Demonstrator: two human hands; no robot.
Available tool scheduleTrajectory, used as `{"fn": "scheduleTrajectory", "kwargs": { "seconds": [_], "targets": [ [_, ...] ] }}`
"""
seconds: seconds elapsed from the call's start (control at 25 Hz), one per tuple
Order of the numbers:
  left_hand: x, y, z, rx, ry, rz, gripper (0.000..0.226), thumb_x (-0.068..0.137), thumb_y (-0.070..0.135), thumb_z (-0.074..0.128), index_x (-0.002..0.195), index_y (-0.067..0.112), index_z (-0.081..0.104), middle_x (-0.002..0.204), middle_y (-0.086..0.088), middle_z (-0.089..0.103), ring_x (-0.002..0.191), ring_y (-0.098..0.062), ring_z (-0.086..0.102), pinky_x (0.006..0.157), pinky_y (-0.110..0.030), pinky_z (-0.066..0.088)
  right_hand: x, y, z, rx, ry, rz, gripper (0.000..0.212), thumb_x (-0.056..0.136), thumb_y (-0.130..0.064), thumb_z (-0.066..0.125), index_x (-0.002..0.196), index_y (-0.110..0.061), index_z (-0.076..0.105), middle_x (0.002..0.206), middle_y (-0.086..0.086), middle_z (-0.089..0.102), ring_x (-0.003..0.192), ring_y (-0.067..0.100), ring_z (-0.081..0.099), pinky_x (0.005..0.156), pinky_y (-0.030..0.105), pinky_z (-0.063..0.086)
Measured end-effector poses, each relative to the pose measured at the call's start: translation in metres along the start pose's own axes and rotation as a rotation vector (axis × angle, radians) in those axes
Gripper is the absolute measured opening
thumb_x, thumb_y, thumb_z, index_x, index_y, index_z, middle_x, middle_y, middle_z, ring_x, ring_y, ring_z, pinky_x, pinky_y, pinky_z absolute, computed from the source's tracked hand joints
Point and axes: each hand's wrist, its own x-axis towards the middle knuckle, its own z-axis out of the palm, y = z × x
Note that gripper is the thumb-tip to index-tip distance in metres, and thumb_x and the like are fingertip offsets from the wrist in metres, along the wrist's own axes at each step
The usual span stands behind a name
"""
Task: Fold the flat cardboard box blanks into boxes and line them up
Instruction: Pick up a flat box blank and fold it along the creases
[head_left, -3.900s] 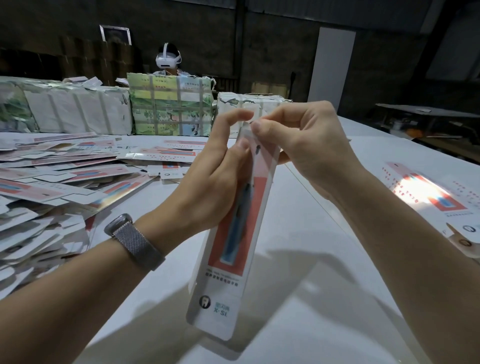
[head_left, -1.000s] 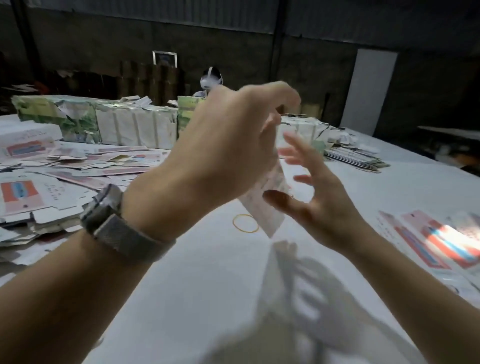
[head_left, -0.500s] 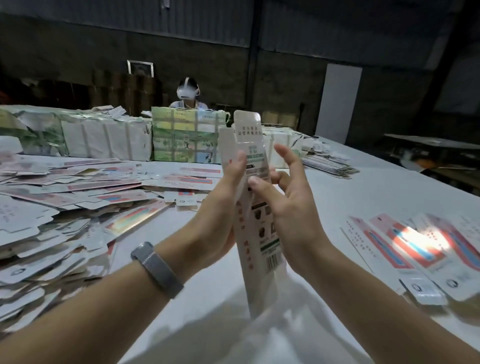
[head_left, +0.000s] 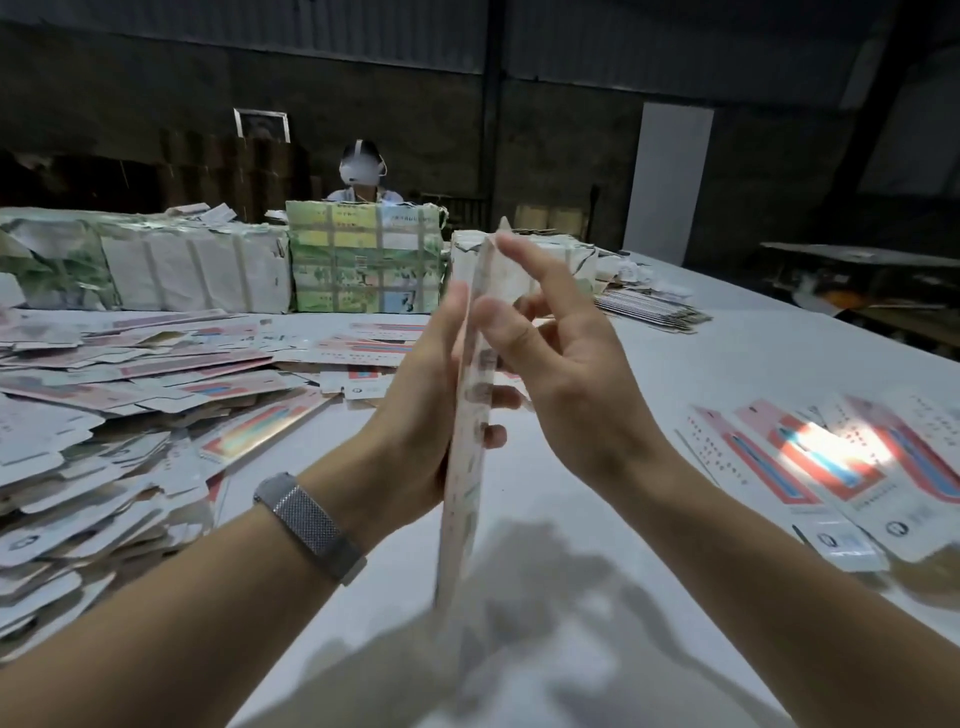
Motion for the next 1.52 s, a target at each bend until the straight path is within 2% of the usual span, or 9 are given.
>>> {"fn": "scheduleTrajectory", "kwargs": {
  "seconds": [0.24, 0.36, 0.48, 0.68, 0.88, 1.12, 1.28, 1.4, 1.52],
  "targets": [
    [0.001, 0.001, -0.001, -0.021, 0.13, 0.107, 0.031, 0.096, 0.035, 0.059, 0.119, 0.014, 0.062, 0.085, 0.002, 0.073, 0.069, -0.009, 0.069, 0.055, -0.023, 0.054, 0.007, -0.001, -0.008, -0.126, 0.135, -0.023, 0.046, 0.09, -0.029, 0.044, 0.134, -0.037, 0.054, 0.088, -0.012, 0.064, 0.079, 0.015, 0.064, 0.065, 0.036, 0.057],
    [-0.002, 0.002, 0.0, 0.001, 0.128, 0.178, 0.027, 0.092, 0.027, 0.064, 0.115, 0.018, 0.053, 0.091, -0.007, 0.075, 0.077, -0.02, 0.073, 0.063, -0.038, 0.061, 0.011, 0.003, -0.015, -0.356, 0.181, -0.046, 0.04, 0.092, -0.026, 0.048, 0.13, -0.028, 0.06, 0.11, -0.018, 0.064, 0.093, 0.007, 0.064, 0.082, 0.037, 0.059],
    [-0.005, 0.004, 0.003, 0.066, 0.109, 0.22, 0.01, 0.105, 0.027, 0.05, 0.114, 0.028, 0.053, 0.091, -0.001, 0.075, 0.075, -0.015, 0.072, 0.062, -0.03, 0.059, 0.012, 0.009, -0.017, -0.42, 0.201, -0.084, 0.035, 0.098, -0.02, 0.052, 0.131, -0.027, 0.062, 0.113, -0.016, 0.057, 0.103, 0.005, 0.057, 0.088, 0.035, 0.055],
    [-0.009, 0.003, 0.005, -0.081, -0.02, 0.099, 0.038, 0.106, 0.046, 0.035, 0.135, 0.033, 0.055, 0.103, 0.0, 0.075, 0.09, -0.016, 0.073, 0.069, -0.032, 0.061, 0.008, 0.016, -0.011, -0.55, 0.222, -0.15, 0.036, 0.096, -0.036, 0.058, 0.129, -0.025, 0.065, 0.119, -0.003, 0.046, 0.113, 0.017, 0.047, 0.092, 0.038, 0.05],
    [-0.01, 0.004, 0.004, -0.035, -0.019, 0.096, 0.063, 0.099, 0.064, 0.021, 0.096, 0.034, 0.076, 0.09, -0.003, 0.075, 0.077, -0.019, 0.074, 0.063, -0.031, 0.06, 0.009, 0.009, -0.011, -0.473, 0.201, -0.087, 0.022, 0.089, -0.045, 0.067, 0.103, -0.029, 0.069, 0.093, -0.012, 0.044, 0.093, 0.003, 0.048, 0.077, 0.022, 0.048],
    [-0.008, 0.0, 0.001, 0.046, -0.137, 0.114, 0.069, 0.097, 0.069, 0.015, 0.11, 0.033, 0.072, 0.082, -0.003, 0.073, 0.07, -0.019, 0.071, 0.065, -0.033, 0.059, 0.011, -0.001, -0.015, -0.166, 0.119, 0.094, 0.024, 0.09, -0.036, 0.07, 0.074, -0.025, 0.054, 0.103, 0.0, 0.051, 0.089, 0.007, 0.059, 0.061, 0.023, 0.055],
    [-0.008, 0.002, -0.003, 0.055, -0.244, 0.025, 0.084, 0.092, 0.076, 0.016, 0.119, 0.011, 0.063, 0.093, -0.007, 0.067, 0.078, -0.022, 0.064, 0.075, -0.037, 0.057, 0.02, -0.01, -0.029, -0.181, -0.002, 0.137, 0.045, 0.091, -0.05, 0.057, 0.079, -0.008, 0.067, 0.101, -0.01, 0.054, 0.085, -0.002, 0.058, 0.06, 0.027, 0.055],
    [-0.01, 0.005, -0.001, 0.067, -0.235, 0.011, 0.083, 0.092, 0.074, 0.016, 0.116, 0.01, 0.062, 0.089, -0.008, 0.066, 0.074, -0.02, 0.064, 0.073, -0.033, 0.058, 0.022, -0.013, -0.03, -0.234, -0.038, 0.075, 0.049, 0.076, -0.058, 0.055, 0.086, -0.013, 0.073, 0.107, -0.003, 0.045, 0.094, -0.009, 0.049, 0.062, 0.01, 0.051],
    [-0.012, 0.006, 0.002, 0.036, -0.255, 0.013, 0.081, 0.093, 0.071, 0.013, 0.107, 0.008, 0.063, 0.084, -0.007, 0.067, 0.07, -0.02, 0.066, 0.069, -0.031, 0.059, 0.021, -0.01, -0.028, -0.185, -0.005, 0.072, 0.054, 0.081, -0.054, 0.056, 0.084, -0.003, 0.072, 0.104, -0.004, 0.045, 0.09, -0.006, 0.051, 0.061, 0.016, 0.054]
  ]
}}
